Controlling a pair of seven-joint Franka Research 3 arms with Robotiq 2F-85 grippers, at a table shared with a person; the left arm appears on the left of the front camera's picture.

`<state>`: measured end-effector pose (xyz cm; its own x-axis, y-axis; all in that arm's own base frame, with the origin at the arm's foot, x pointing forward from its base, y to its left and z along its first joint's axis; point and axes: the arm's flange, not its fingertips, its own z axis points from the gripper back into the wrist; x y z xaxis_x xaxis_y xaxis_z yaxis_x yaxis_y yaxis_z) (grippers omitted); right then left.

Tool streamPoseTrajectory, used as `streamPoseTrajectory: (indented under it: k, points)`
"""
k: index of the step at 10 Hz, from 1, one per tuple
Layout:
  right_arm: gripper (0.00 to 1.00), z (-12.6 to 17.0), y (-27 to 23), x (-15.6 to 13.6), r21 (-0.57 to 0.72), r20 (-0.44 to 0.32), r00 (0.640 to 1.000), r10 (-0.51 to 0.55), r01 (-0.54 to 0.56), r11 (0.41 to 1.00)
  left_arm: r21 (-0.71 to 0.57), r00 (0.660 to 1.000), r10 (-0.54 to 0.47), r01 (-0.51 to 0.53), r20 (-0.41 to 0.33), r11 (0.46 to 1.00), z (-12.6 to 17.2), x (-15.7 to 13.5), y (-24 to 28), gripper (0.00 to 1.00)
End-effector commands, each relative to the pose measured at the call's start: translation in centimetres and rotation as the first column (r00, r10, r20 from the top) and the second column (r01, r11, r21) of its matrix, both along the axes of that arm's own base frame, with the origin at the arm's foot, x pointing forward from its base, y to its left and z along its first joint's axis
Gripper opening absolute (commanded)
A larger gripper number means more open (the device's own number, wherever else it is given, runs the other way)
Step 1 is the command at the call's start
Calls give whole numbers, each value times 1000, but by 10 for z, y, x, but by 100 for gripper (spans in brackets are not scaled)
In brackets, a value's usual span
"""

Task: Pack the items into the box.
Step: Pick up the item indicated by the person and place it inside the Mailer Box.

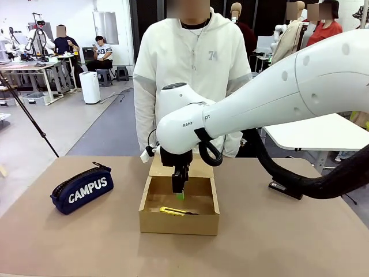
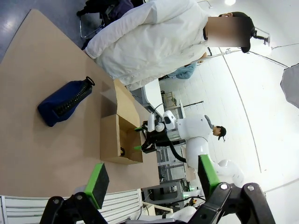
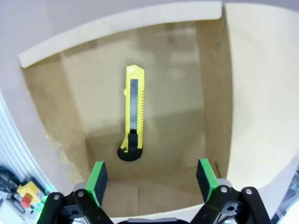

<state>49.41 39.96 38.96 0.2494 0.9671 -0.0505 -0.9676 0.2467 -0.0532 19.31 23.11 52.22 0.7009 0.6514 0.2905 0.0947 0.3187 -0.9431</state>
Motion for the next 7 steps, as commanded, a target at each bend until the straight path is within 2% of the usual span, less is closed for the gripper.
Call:
streamPoseTrajectory:
  k: [1,2,3,4,5,6,7]
  points:
    - [100,29,-28,-26,59,5,998,-55,55,997,-3,1000,-3,3,23,1000,1,1,0,100]
    - [100,55,-53,-41,81,-7,995,-95,95,992,-3,1000,-3,3,23,1000,1,1,0,100]
    - [100,77,-88,-55,125,-74,992,-102,111,986,-3,1000,-3,3,23,1000,1,1,0,100]
    - [100,99,-133,-70,174,-148,971,-187,211,962,-3,1000,-3,3,23,1000,1,1,0,100]
    - [100,119,-179,-84,234,-233,891,-390,441,867,-3,1000,-3,3,23,1000,1,1,0,100]
    - [100,137,-226,-99,357,-315,790,-526,612,706,-3,1000,-3,3,23,1000,1,1,0,100]
    - [100,154,-277,-121,507,-436,726,-532,687,521,-3,1000,-3,3,23,1000,1,1,0,100]
